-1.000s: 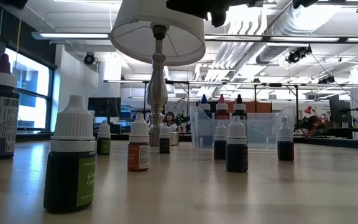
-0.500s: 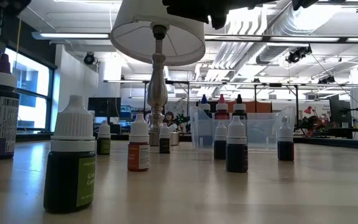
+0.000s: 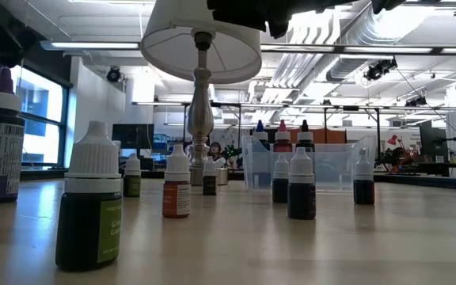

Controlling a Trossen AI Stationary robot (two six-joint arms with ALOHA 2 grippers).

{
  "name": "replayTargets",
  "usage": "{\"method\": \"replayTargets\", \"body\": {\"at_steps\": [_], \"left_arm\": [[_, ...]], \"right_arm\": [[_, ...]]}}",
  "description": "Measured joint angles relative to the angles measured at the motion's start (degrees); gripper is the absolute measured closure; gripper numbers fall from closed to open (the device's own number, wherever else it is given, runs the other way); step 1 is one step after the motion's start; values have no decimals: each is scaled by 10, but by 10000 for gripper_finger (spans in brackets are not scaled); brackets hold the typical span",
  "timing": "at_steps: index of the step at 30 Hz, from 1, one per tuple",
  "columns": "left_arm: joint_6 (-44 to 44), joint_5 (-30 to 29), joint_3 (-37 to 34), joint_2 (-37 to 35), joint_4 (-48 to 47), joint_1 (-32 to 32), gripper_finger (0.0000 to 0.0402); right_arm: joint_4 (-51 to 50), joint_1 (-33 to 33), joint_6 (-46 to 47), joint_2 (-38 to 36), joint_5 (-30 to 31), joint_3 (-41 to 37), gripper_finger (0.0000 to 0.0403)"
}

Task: Pick & Place food coloring
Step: Put the large violet food coloring bottle into the transparent bin

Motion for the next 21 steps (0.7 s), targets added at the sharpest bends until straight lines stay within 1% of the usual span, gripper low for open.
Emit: {"method": "replayTargets", "body": {"at_steps": [2,6,14,21], "left_arm": [[4,-3,-15,11,45,0,309],[9,-2,-31,26,75,0,309],[0,-8,-30,27,66,0,309],[-15,-16,-30,55,67,0,309]], "right_arm": [[1,0,0,0,0,0,249],[1,0,0,0,0,0,249],[1,0,0,0,0,0,249],[1,0,0,0,0,0,249]]}}
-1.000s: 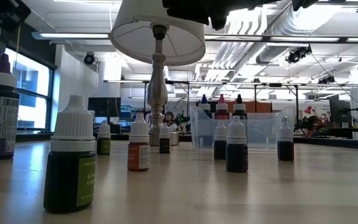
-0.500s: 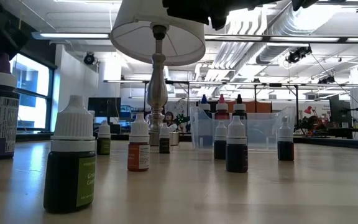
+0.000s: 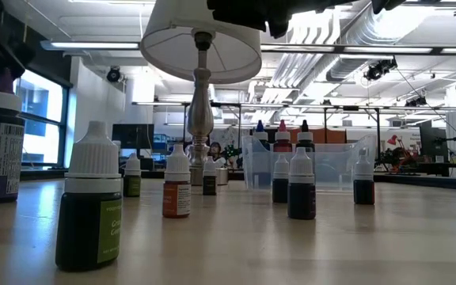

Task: Pick & Place food coloring
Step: Put the large violet food coloring bottle into the transparent bin

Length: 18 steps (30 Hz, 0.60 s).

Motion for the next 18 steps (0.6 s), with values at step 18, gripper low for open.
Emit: {"method": "replayTargets", "body": {"at_steps": [18], "left_arm": [[-3,48,1,29,8,45,372]], "right_arm": [[0,0,0,0,0,0,249]]}}
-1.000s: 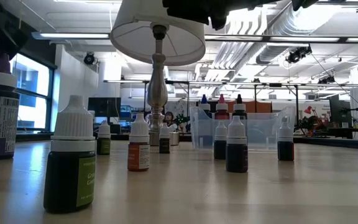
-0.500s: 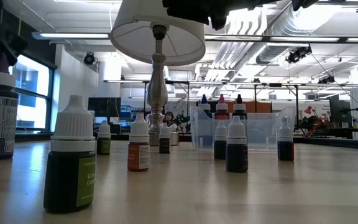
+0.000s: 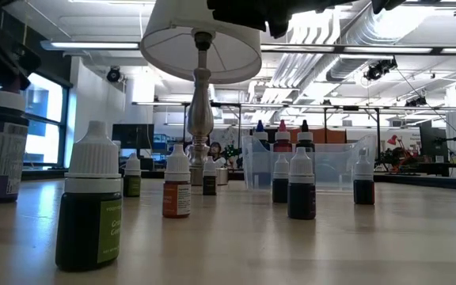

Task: Pick & Place food coloring
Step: Put the large violet food coloring bottle into the transparent bin

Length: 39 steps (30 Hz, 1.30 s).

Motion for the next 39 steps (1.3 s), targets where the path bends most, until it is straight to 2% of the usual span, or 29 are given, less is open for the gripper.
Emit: {"method": "replayTargets", "body": {"at_steps": [6,10,12,17,22,24,26,30,33,37,39], "left_arm": [[17,57,0,-1,22,62,379],[94,62,0,-16,95,81,383],[102,51,21,-29,121,93,385],[113,30,83,-31,102,147,387],[159,91,150,-21,97,231,388],[192,120,175,12,105,273,388],[210,121,199,58,105,308,389],[256,160,255,147,111,347,389],[287,162,304,217,147,366,385],[331,169,382,290,215,391,381],[327,174,419,322,217,405,382]], "right_arm": [[0,0,0,0,0,0,249],[-4,5,-2,-4,14,0,249],[-26,12,-6,-17,37,0,249],[-190,40,29,-82,89,0,249],[-381,67,158,-150,92,0,249],[-446,76,196,-167,108,-4,249],[-465,82,223,-179,127,-27,249],[-431,88,258,-201,131,-108,249],[-391,91,272,-228,132,-168,249],[-398,91,296,-298,147,-217,249],[-409,93,322,-340,162,-239,249]]}}
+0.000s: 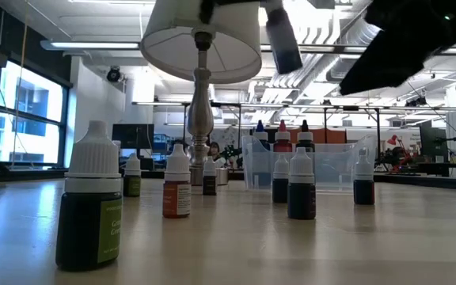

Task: Pick & Place food coloring
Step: Put the large violet food coloring bottle into the transparent bin

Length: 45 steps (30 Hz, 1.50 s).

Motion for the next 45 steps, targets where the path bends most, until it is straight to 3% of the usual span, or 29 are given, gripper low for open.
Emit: {"method": "replayTargets", "body": {"at_steps": [9,20,28,36,45], "left_arm": [[-50,-18,143,193,22,44,383],[4,-101,311,331,-7,52,383],[-65,-99,315,374,-23,91,383],[-70,-74,316,374,-67,104,379],[-65,-100,316,374,-87,105,314]], "right_arm": [[-24,31,62,-185,-30,-115,249],[-21,36,74,-289,-41,-165,249],[-15,36,73,-291,-59,-165,249],[-14,36,73,-291,-59,-165,249],[-1,36,73,-291,-62,-165,249]]}}
